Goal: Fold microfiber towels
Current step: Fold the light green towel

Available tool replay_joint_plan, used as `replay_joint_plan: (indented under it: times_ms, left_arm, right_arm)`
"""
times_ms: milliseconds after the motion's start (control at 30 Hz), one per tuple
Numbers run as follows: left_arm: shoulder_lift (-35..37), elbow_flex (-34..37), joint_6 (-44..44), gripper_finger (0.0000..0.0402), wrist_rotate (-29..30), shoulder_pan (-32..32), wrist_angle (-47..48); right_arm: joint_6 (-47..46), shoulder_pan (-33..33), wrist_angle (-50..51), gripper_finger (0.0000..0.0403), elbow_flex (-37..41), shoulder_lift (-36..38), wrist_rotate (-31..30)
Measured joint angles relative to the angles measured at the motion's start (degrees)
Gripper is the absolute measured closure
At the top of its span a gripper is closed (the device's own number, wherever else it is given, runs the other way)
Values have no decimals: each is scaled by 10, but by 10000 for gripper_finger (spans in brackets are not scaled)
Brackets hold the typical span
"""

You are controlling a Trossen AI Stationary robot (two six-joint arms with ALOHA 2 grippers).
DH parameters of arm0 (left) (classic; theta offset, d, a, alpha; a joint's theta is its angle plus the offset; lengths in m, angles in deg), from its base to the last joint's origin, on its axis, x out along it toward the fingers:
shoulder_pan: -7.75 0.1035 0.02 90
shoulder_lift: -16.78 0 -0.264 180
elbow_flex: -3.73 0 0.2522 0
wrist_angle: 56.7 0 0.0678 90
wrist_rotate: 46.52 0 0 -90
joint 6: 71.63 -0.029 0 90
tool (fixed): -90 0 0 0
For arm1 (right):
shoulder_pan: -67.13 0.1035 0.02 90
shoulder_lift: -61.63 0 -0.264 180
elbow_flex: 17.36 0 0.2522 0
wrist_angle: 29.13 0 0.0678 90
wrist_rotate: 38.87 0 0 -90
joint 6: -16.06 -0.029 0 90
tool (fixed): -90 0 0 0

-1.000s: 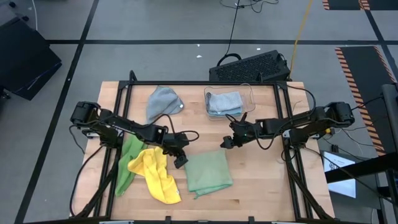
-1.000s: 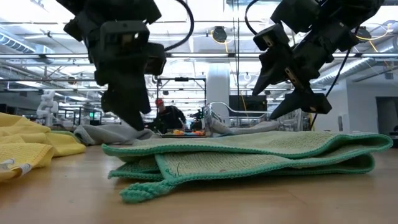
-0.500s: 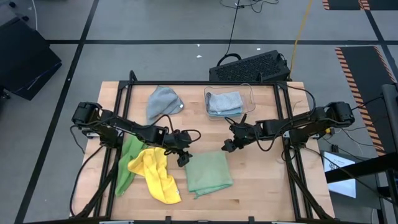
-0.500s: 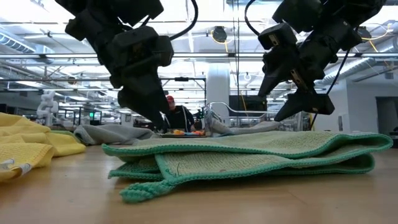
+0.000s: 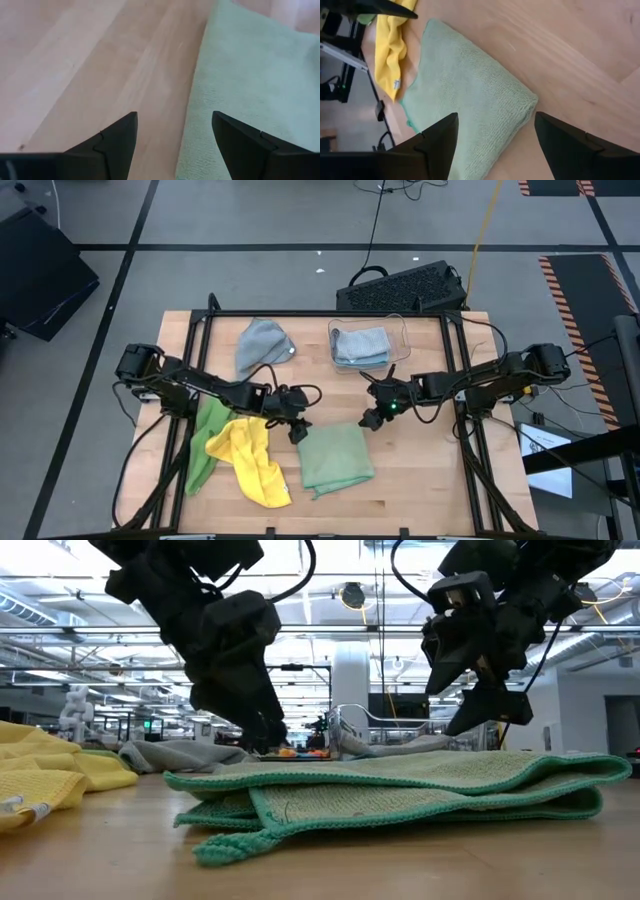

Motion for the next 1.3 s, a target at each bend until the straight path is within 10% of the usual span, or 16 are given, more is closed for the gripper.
replay_joint_plan:
  times_ms: [567, 1000, 1300]
  left_arm:
    - [1, -1, 129, 138, -30, -18, 24]
    - [-10, -1, 97, 18, -90, -10, 40]
    - [-50, -1, 55, 50, -156, 11, 12]
  right_arm:
    - [84, -5, -91, 101, 0, 0, -1]
    - [57, -58, -69, 78, 0, -46, 61]
    - [37, -48, -83, 78, 0, -116, 122]
